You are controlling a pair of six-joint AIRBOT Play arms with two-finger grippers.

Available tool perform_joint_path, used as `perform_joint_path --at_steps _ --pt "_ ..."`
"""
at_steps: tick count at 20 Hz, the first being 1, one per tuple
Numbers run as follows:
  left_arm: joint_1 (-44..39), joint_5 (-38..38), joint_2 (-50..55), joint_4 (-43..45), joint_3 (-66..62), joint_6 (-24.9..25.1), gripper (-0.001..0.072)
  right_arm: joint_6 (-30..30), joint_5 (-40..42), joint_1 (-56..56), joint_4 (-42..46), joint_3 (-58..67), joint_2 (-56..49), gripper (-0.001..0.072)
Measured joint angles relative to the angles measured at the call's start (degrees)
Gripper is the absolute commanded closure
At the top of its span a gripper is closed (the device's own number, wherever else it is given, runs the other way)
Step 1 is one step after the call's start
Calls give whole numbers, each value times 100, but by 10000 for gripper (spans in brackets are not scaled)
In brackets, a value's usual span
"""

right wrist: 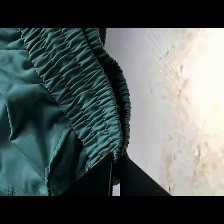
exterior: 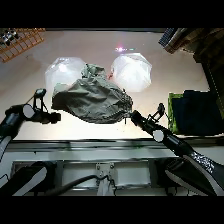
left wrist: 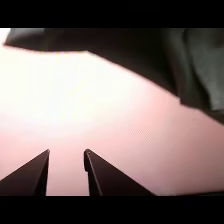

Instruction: Fold the clothes and pants, and hang the long-sleeved shirts on hangers.

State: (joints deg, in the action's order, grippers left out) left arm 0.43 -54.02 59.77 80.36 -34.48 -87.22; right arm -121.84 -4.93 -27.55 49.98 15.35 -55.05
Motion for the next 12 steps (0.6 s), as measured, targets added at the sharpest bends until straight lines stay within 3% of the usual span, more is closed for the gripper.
perform_joint_path --at_steps 2,12 --pt "48 114 -4 -140 243 -164 270 0 0 0 24 0 0 673" --pt "140 1860 542 -1491 479 -522 264 0 -127 0 109 2 0 673"
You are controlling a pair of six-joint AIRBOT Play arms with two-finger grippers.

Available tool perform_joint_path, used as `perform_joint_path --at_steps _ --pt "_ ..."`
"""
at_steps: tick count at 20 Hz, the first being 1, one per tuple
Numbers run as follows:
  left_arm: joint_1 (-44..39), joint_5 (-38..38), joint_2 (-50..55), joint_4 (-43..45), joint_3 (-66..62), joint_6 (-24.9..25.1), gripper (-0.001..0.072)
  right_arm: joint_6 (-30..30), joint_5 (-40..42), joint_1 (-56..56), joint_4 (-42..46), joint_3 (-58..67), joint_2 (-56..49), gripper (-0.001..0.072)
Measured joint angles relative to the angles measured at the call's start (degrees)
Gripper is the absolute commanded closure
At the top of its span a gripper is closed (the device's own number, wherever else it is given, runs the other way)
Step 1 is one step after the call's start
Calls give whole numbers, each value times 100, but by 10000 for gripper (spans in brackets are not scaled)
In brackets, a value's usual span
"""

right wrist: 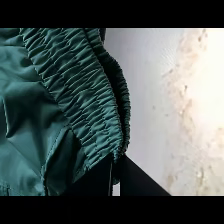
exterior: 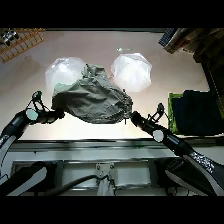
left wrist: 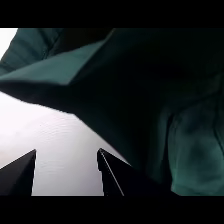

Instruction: Fold the clothes and pants, and hang the long-sleeved shirts on hangers.

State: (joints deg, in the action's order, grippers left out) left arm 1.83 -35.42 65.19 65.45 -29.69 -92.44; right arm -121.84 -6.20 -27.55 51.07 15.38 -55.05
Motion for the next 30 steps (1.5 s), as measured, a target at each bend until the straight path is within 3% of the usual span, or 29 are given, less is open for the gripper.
perform_joint_path --at_steps 7,9,14,16,18,26,30 --pt "0 789 428 -933 2 26 266 -2 -76 0 20 0 0 673" --pt "0 925 514 -1187 -13 144 368 -2 -76 0 20 0 0 673" --pt "2 1045 776 -1869 -221 675 504 -2 -50 0 22 0 0 673" --pt "-2 1082 870 -2015 -341 811 623 0 -48 0 22 0 0 673" --pt "0 1071 920 -2063 -468 975 692 0 -48 0 22 0 0 673" --pt "2 796 868 -2212 -1023 1637 697 37 -188 0 26 0 0 674" --pt "2 542 365 -2201 -1110 1926 698 186 -369 0 37 57 109 672"
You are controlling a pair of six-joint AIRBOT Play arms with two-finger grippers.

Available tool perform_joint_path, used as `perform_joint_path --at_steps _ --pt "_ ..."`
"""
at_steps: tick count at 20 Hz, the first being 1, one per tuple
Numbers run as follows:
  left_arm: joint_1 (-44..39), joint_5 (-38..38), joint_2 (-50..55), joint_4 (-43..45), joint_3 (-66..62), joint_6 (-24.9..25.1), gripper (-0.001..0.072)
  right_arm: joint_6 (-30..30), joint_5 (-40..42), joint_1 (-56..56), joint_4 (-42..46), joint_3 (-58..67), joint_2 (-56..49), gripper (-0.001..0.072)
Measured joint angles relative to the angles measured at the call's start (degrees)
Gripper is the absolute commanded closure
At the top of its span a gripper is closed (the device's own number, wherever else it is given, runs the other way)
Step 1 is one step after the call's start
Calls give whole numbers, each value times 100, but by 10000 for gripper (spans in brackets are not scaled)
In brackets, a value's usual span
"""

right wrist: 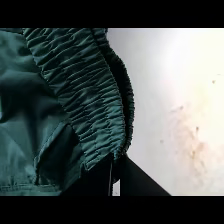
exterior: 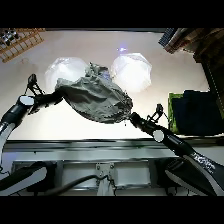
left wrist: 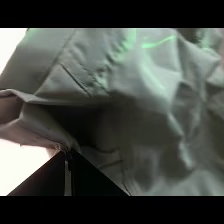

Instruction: Fold the clothes and pants, and hang the long-sleeved shirts on hangers.

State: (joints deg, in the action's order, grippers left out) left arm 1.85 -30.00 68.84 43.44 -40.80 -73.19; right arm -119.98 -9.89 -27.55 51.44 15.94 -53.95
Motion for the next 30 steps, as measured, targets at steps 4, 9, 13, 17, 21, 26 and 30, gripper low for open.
perform_joint_path --at_steps 4,9,13,17,21,26,30 --pt "0 -122 -914 0 -37 247 699 385 -374 0 2 348 437 672" --pt "0 -157 -2111 4 -396 501 700 638 -664 37 282 1602 1014 672" --pt "0 -20 -2887 151 -1228 721 700 715 -1064 168 909 3230 1182 672" --pt "0 111 -3432 520 -2352 796 700 730 -1467 203 1204 4767 1226 672" --pt "0 170 -3735 710 -3477 894 700 741 -2076 205 1008 6004 1235 672" --pt "0 208 -3919 765 -4564 1191 700 737 -2955 31 212 7101 1276 672" --pt "0 140 -3797 787 -4909 1427 700 332 -3202 -446 46 7429 1270 672"
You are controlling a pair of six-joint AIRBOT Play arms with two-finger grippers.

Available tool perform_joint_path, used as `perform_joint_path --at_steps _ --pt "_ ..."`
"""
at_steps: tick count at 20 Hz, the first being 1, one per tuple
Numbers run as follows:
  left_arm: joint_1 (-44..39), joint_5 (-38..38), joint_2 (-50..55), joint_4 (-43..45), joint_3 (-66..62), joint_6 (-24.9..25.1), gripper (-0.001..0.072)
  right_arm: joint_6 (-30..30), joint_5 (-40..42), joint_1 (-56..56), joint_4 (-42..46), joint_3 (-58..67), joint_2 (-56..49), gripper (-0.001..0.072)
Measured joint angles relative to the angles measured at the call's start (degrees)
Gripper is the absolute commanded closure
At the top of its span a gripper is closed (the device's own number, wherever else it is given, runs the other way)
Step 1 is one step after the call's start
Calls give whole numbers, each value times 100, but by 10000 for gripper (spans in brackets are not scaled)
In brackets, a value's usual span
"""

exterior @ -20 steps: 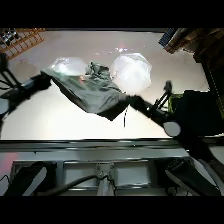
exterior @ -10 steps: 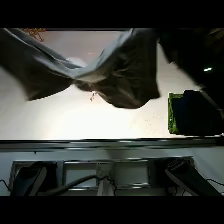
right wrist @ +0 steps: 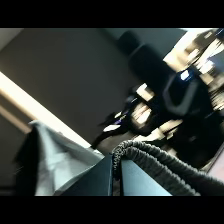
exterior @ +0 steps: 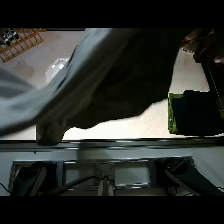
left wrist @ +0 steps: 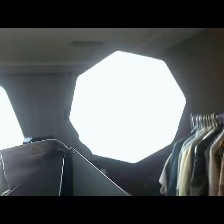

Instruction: Fold the clothes and pants, and hang the long-sleeved shirts on hangers.

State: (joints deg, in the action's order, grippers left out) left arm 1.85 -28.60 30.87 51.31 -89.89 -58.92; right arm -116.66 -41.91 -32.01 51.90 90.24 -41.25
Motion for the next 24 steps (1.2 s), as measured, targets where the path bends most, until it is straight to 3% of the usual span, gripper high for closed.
perform_joint_path --at_steps 4,9,10,11,12,15,16,17,19,20,24 --pt "0 -264 835 20 -85 68 700 -1191 -118 -105 1110 -20 -308 672" --pt "-90 -271 2846 -31 -103 105 696 -2691 -420 713 2645 -601 -1368 670" --pt "-175 -63 3287 -166 -109 105 566 -2876 -422 946 2763 -710 -1659 644" --pt "-299 173 3764 -387 -116 105 182 -3042 -407 1215 2837 -793 -1993 490" --pt "-415 310 4181 -645 -131 103 113 -3132 -350 1475 2846 -850 -2295 395" --pt "-656 -57 5160 -1368 -170 11 129 -3220 -437 2199 2564 -946 -3045 396" --pt "-691 -387 5372 -1506 -175 -9 188 -3132 -503 2354 2487 -962 -3171 397" --pt "-699 -691 5510 -1615 -179 -35 312 -2994 -584 2485 2457 -975 -3268 397" --pt "-649 -1368 5672 -1735 -181 -50 406 -2649 -791 2640 2509 -990 -3381 398" --pt "-590 -1746 5705 -1757 -181 -76 521 -2463 -911 2682 2546 -994 -3414 399" --pt "-271 -3014 5466 -896 111 -555 533 -1635 -1582 2776 3014 -1021 -3482 417"
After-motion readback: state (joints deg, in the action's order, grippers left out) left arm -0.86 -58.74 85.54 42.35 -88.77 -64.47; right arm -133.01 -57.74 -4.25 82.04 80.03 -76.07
